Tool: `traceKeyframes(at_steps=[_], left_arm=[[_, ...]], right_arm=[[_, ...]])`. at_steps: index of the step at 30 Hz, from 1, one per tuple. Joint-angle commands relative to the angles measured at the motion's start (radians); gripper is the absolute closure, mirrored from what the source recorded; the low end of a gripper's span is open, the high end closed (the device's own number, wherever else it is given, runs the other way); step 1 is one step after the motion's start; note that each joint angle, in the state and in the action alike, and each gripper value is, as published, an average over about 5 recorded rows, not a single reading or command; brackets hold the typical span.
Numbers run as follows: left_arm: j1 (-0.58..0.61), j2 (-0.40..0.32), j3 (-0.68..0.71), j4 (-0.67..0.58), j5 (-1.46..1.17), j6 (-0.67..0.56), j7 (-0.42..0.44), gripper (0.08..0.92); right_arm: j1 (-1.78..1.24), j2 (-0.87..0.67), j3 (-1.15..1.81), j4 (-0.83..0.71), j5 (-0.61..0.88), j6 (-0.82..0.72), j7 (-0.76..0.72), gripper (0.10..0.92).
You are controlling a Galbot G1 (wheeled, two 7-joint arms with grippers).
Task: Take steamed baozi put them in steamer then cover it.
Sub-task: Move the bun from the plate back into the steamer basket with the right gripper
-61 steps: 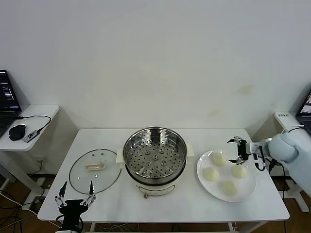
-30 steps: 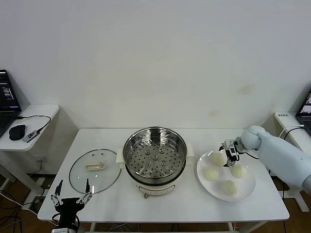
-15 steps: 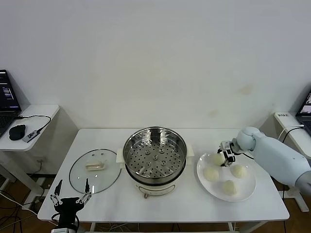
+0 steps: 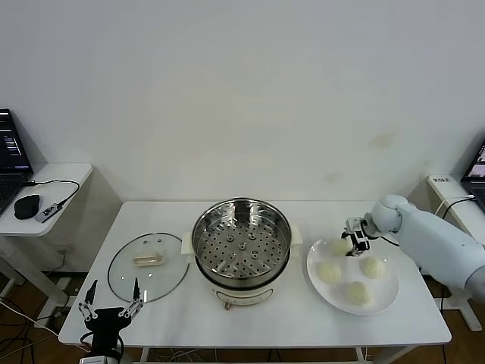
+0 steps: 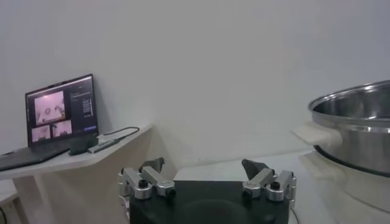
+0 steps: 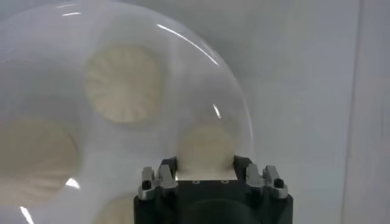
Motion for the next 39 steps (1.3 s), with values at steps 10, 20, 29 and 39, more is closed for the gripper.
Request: traceKeyframes(at_steps=[10,20,29,39], left_arm=[[-0.018,0.037,0.017,0.001,-0.166,0.054,0.007,0.177],[-0.038,0.048,0.006,0.024,-0.345,0.063,0.056,0.177],[-0.04,0.041,-0.008,0.016,-0.375,0.049,0.079,0.177],[-0.037,0.036,-0.028,0.004,-0.367,0.048,0.075,0.177]], right_arm=[[0.597,-0.087,-0.373,0.295,0.385,-0.014,-0.025,0.423],[0.696,0.12,-0.455,0.335,0.51,0.019,0.01,0.423],[0.635,0.319,-0.527,0.27,0.472,0.144,0.037,0.423],[0.546,0.54,-0.548,0.076,0.156,0.398,0.09,0.423]])
